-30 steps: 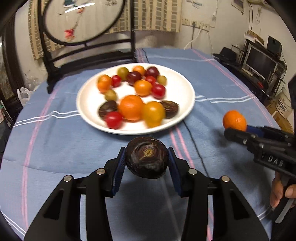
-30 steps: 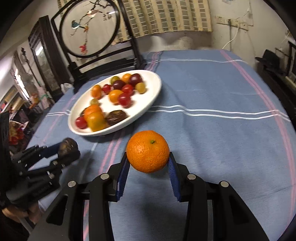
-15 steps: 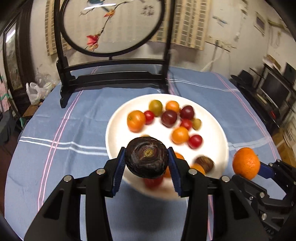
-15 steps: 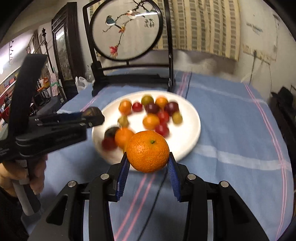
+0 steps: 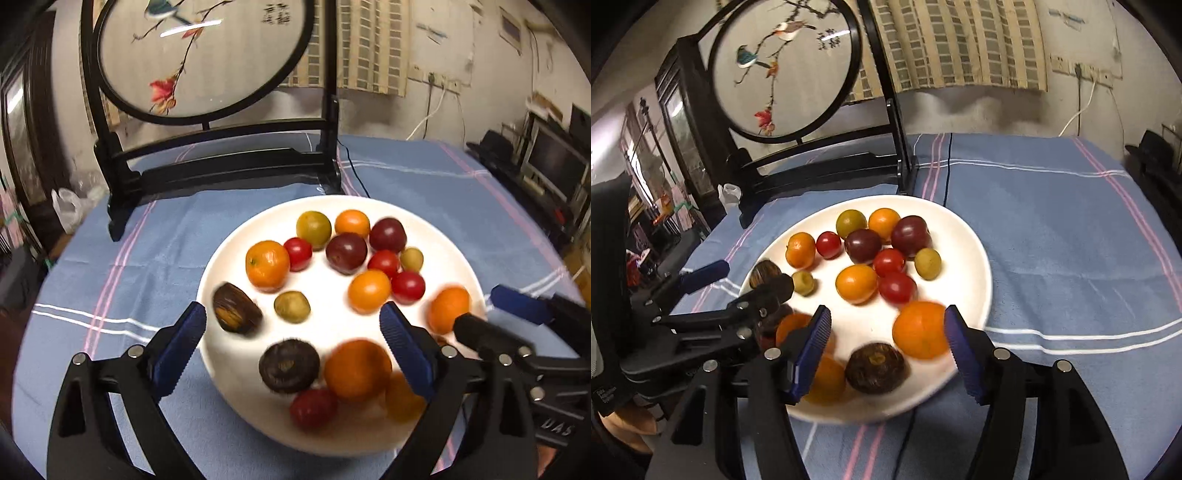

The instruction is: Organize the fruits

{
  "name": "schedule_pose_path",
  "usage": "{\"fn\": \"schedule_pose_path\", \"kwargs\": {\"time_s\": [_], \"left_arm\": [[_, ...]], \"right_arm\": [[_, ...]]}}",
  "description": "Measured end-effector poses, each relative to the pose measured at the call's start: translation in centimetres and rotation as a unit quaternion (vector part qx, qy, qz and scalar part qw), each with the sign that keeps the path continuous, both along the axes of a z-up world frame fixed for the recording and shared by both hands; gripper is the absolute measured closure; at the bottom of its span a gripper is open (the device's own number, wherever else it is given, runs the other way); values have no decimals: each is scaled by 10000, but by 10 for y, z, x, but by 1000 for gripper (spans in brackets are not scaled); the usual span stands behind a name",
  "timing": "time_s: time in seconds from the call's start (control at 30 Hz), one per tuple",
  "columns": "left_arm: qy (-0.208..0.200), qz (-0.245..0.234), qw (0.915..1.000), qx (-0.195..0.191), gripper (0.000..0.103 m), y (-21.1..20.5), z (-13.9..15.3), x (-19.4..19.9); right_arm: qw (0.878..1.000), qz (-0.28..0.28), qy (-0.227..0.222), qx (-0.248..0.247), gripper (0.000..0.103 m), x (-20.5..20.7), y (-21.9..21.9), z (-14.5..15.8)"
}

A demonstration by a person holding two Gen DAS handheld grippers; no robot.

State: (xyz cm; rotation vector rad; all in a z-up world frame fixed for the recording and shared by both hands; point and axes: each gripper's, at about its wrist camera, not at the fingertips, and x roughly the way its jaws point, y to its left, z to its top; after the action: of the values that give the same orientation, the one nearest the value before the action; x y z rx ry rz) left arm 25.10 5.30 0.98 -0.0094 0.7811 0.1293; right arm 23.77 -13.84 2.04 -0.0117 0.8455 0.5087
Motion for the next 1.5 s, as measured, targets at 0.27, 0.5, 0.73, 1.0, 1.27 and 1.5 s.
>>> {"fn": "schedule_pose_path", "kwargs": {"time_s": [0.27,0.5,0.73,1.0,1.27,1.5], "left_arm": [[54,-92,9997,-212,10,-16,-3,-49],[95,74,9986,-522,10,-25,-8,-97],[236,181,9985,-462,10,-32,-19,-120],[331,254,9979,-490,10,-31,-30,-121],[393,269,9973,-561,10,-27,-36,-122],[277,198,9983,-481,10,-29,-39,-124]], "right_arm": [[9990,-236,127,-368,28,-44,-22,-2],[9986,-408,28,-322,18,-79,-45,-8],[9983,-437,22,-374,11,-95,-54,-22],[9974,-456,-178,-521,9,-97,-54,-21],[9974,-416,-223,-540,9,-99,-53,-19],[9965,-362,-16,-759,8,-99,-49,-26]]}}
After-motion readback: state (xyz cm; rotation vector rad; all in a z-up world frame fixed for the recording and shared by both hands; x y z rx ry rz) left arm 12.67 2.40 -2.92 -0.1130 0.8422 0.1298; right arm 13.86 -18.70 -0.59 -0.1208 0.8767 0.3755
